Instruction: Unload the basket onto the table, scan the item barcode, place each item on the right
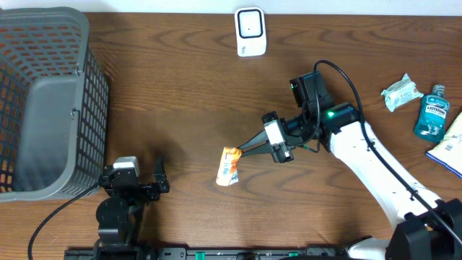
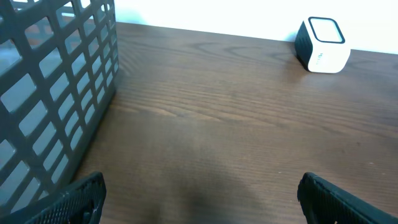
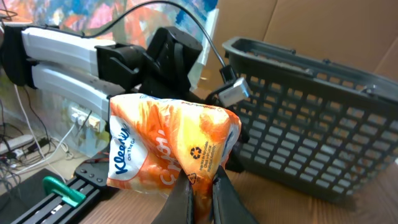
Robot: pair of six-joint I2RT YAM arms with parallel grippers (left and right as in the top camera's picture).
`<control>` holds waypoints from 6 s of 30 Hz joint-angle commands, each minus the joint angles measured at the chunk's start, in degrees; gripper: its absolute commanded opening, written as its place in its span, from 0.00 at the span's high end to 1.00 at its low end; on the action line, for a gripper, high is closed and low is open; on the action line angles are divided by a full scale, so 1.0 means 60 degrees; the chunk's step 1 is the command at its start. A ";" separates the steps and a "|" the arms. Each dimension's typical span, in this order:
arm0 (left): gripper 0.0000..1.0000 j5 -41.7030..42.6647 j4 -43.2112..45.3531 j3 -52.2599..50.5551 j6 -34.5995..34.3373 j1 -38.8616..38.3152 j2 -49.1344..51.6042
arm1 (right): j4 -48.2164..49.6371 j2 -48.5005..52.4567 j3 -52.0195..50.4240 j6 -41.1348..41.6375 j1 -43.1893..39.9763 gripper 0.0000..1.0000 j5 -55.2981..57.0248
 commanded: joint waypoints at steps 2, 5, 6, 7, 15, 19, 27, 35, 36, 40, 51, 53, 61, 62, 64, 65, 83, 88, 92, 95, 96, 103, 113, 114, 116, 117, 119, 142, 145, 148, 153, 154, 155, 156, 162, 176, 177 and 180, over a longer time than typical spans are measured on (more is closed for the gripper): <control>0.02 -0.0087 -0.0051 -0.0215 0.0087 -0.0015 -0.0015 | -0.0080 0.0055 -0.0142 -0.0393 -0.0240 0.99 0.0113; 0.02 -0.0087 -0.0051 -0.0215 0.0087 -0.0015 -0.0015 | -0.0098 0.0055 -0.0208 -0.0386 -0.0419 0.99 0.0095; 0.02 -0.0087 -0.0051 -0.0215 0.0087 -0.0015 -0.0015 | -0.0127 0.0055 -0.0208 -0.0375 -0.0470 0.99 0.0106; 0.02 -0.0087 -0.0051 -0.0215 0.0087 -0.0015 -0.0015 | -0.0259 0.0055 -0.0208 -0.0368 -0.0641 0.99 0.0317; 0.02 -0.0087 -0.0051 -0.0215 0.0087 -0.0015 -0.0015 | 0.0408 0.0058 -0.0208 0.2116 -0.0943 0.99 0.2240; 0.02 -0.0087 -0.0051 -0.0215 0.0087 -0.0015 -0.0015 | 0.1701 0.0098 -0.0208 0.6451 -0.0896 0.99 0.4645; 0.02 -0.0087 -0.0051 -0.0215 0.0087 -0.0015 -0.0015 | 0.3228 0.0117 -0.0208 1.6068 -0.0918 0.98 0.9052; 0.02 -0.0087 -0.0051 -0.0215 0.0087 -0.0015 -0.0015 | 0.2186 0.0117 -0.0208 2.2673 -0.0867 0.98 0.9431; 0.02 -0.0087 -0.0051 -0.0215 0.0087 -0.0015 -0.0015 | 0.2062 0.0117 -0.0208 2.3205 -0.0820 0.98 0.9453; 0.02 -0.0087 -0.0051 -0.0215 0.0087 -0.0015 -0.0015 | 0.1424 0.0117 -0.0208 2.5194 -0.0699 0.98 0.9449; 0.02 -0.0087 -0.0051 -0.0215 0.0087 -0.0015 -0.0015 | 0.5938 0.0922 -0.0208 2.8891 -0.0776 0.98 0.9522; 0.02 -0.0087 -0.0051 -0.0215 0.0087 -0.0015 -0.0015 | 0.7173 0.1501 -0.0208 2.9835 -0.0940 0.98 0.9643; 0.02 -0.0087 -0.0051 -0.0215 0.0087 -0.0015 -0.0015 | 1.1052 0.3901 0.0608 3.1849 -0.1362 0.98 1.0094; 0.02 -0.0087 -0.0051 -0.0215 0.0087 -0.0015 -0.0015 | 1.1045 0.4258 0.0954 3.1955 -0.1377 0.98 1.0094; 0.02 -0.0087 -0.0051 -0.0215 0.0087 -0.0015 -0.0015 | 1.1045 0.4925 0.1723 3.1958 -0.1377 0.98 1.0098; 0.02 -0.0087 -0.0051 -0.0215 0.0087 -0.0015 -0.0015 | 1.1045 0.5275 0.2197 3.1995 -0.1377 0.98 1.0032; 0.02 -0.0087 -0.0051 -0.0215 0.0087 -0.0015 -0.0015 | 0.9027 0.8491 0.6925 3.1325 -0.1337 0.98 0.9504; 0.02 -0.0087 -0.0051 -0.0215 0.0087 -0.0015 -0.0015 | 0.9249 0.8440 0.6954 3.0436 -0.1657 0.99 0.8910; 0.02 -0.0087 -0.0051 -0.0215 0.0087 -0.0015 -0.0015 | 0.8462 0.7981 0.6958 2.9088 -0.2262 0.98 0.8240; 0.02 -0.0087 -0.0051 -0.0215 0.0087 -0.0015 -0.0015 | 0.6590 0.7220 0.6958 2.7693 -0.2805 0.99 0.8324; 0.02 -0.0087 -0.0051 -0.0215 0.0087 -0.0015 -0.0015 | 0.5923 0.6932 0.6958 2.7146 -0.2983 0.99 0.8513; 0.02 -0.0087 -0.0051 -0.0215 0.0087 -0.0015 -0.0015 | 0.0736 0.4648 0.6958 2.3642 -0.4386 0.98 1.2455; 0.02 -0.0087 -0.0051 -0.0215 0.0087 -0.0015 -0.0015 | -0.4138 0.4266 0.6761 2.3059 -0.5978 0.98 1.8203; 0.02 -0.0087 -0.0051 -0.0215 0.0087 -0.0015 -0.0015 | -0.4313 0.4339 0.6652 2.3139 -0.6036 0.98 1.8149; 0.02 -0.0087 -0.0051 -0.0215 0.0087 -0.0015 -0.0015 | -0.4375 0.4503 0.6182 2.3358 -0.6113 0.98 1.8127; 0.02 -0.0087 -0.0051 -0.0215 0.0087 -0.0015 -0.0015 | -0.4269 0.4575 0.5854 2.3573 -0.6120 0.98 1.8236; 0.02 -0.0087 -0.0051 -0.0215 0.0087 -0.0015 -0.0015 | -0.3883 0.4663 0.5067 2.4156 -0.6127 0.98 1.8669; 0.02 -0.0087 -0.0051 -0.0215 0.0087 -0.0015 -0.0015 | -0.3861 0.0404 0.4601 1.9587 -0.5479 0.01 1.4036; 0.02 -0.0087 -0.0051 -0.0215 0.0087 -0.0015 -0.0015 | -0.4364 -0.0466 0.4601 1.7821 -0.5351 0.01 1.2830; 0.02 -0.0087 -0.0051 -0.0215 0.0087 -0.0015 -0.0015 | -0.5093 -0.1249 0.4601 1.7569 -0.5268 0.01 1.2477; 0.02 -0.0087 -0.0051 -0.0215 0.0087 -0.0015 -0.0015 | -0.5391 -0.2091 0.4601 1.7511 -0.5271 0.01 1.2724; 0.02 -0.0087 -0.0051 -0.0215 0.0087 -0.0015 -0.0015 | -0.5395 -0.2200 0.4601 1.7511 -0.5271 0.01 1.2724; 0.02 -0.0087 -0.0051 -0.0215 0.0087 -0.0015 -0.0015 | -0.5391 -0.2277 0.4601 1.7511 -0.5271 0.01 1.2724; 0.02 -0.0087 -0.0051 -0.0215 0.0087 -0.0015 -0.0015 | -0.5391 -0.2346 0.4601 1.7511 -0.5271 0.01 1.2724; 0.02 -0.0087 -0.0051 -0.0215 0.0087 -0.0015 -0.0015 | -0.5391 -0.2382 0.4597 1.7511 -0.5271 0.01 1.2724; 0.02 -0.0087 -0.0051 -0.0215 0.0087 -0.0015 -0.0015 | -0.5501 -0.2521 0.3952 1.7180 -0.5209 0.01 1.3223; 0.02 -0.0087 -0.0051 -0.0215 0.0087 -0.0015 -0.0015 | -0.5293 -0.2663 0.3708 1.7180 -0.5173 0.01 1.3242; 0.02 -0.0087 -0.0051 -0.0215 0.0087 -0.0015 -0.0015 | -0.4288 -0.3348 0.2677 1.7001 -0.4991 0.01 1.3238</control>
